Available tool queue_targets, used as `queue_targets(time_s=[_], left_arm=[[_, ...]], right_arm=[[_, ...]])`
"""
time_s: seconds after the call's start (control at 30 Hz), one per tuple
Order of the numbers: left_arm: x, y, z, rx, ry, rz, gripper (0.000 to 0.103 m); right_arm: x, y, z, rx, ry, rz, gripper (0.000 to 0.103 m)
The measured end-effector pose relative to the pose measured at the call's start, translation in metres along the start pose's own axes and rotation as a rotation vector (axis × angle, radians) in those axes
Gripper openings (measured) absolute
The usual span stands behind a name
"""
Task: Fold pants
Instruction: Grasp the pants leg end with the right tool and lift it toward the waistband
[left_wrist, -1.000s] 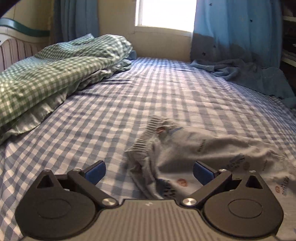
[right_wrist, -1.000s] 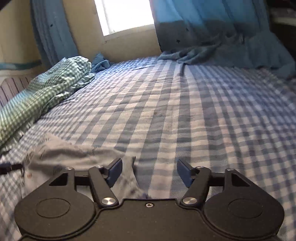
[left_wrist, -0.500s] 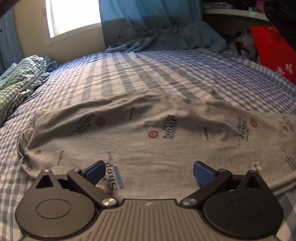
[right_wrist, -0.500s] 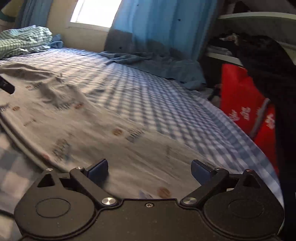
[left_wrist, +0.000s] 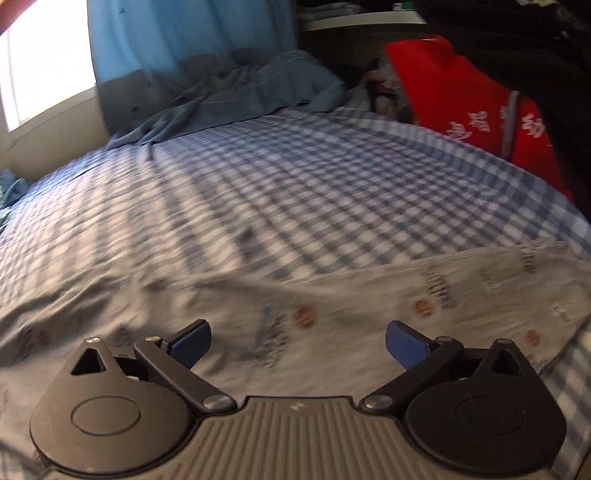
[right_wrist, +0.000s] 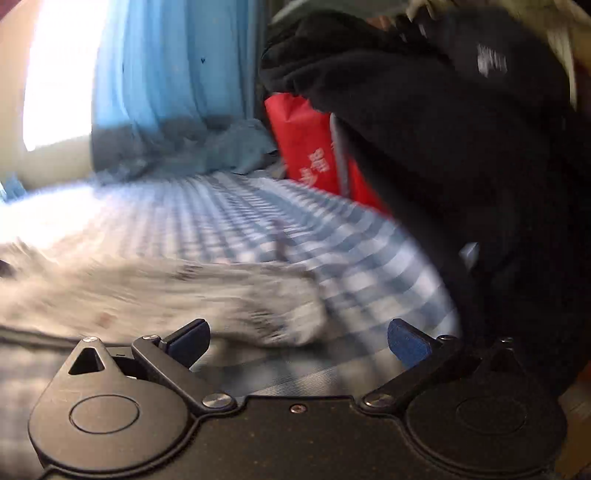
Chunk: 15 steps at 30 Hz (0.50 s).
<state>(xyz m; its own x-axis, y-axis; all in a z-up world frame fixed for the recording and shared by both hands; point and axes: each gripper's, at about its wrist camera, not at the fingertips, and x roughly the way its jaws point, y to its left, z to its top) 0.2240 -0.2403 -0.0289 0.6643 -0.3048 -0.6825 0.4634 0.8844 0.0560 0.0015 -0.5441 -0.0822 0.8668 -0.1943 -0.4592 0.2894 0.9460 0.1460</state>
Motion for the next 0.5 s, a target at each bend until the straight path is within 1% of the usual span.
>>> queue_targets(time_s=[0.07,0.17,0.2,0.27,0.33,0.37,0.43,0.5], left_arm=[[0.015,-0.034,0.019,0.050,-0.020,-0.102,0.103],[0.037,-0.081,0.038,0.127,-0.042,-0.228,0.103],[0.045,-0.096,0.043,0.158,-0.040,-0.268,0.103],[0.061,-0.121,0.050,0.210,-0.023,-0.327,0.103],[0.076,-0.144,0.055,0.266,-0.008,-0.360,0.103],[0.084,-0.153,0.057,0.291,0.001,-0.362,0.103],[0.100,-0.167,0.062,0.323,0.027,-0.349,0.103],[0.115,-0.175,0.067,0.331,0.047,-0.336,0.103]], right_arm=[[0.002,-0.004,0.001,0.067,0.021,0.078,0.101],[0.013,-0.009,0.002,0.175,0.090,0.152,0.093],[0.015,-0.010,0.003,0.213,0.106,0.166,0.091],[0.016,-0.012,0.005,0.268,0.108,0.181,0.090],[0.018,-0.015,0.009,0.314,0.118,0.192,0.089],[0.020,-0.017,0.011,0.335,0.118,0.196,0.088],[0.024,-0.018,0.014,0.356,0.117,0.194,0.086],[0.030,-0.019,0.016,0.359,0.109,0.181,0.084]])
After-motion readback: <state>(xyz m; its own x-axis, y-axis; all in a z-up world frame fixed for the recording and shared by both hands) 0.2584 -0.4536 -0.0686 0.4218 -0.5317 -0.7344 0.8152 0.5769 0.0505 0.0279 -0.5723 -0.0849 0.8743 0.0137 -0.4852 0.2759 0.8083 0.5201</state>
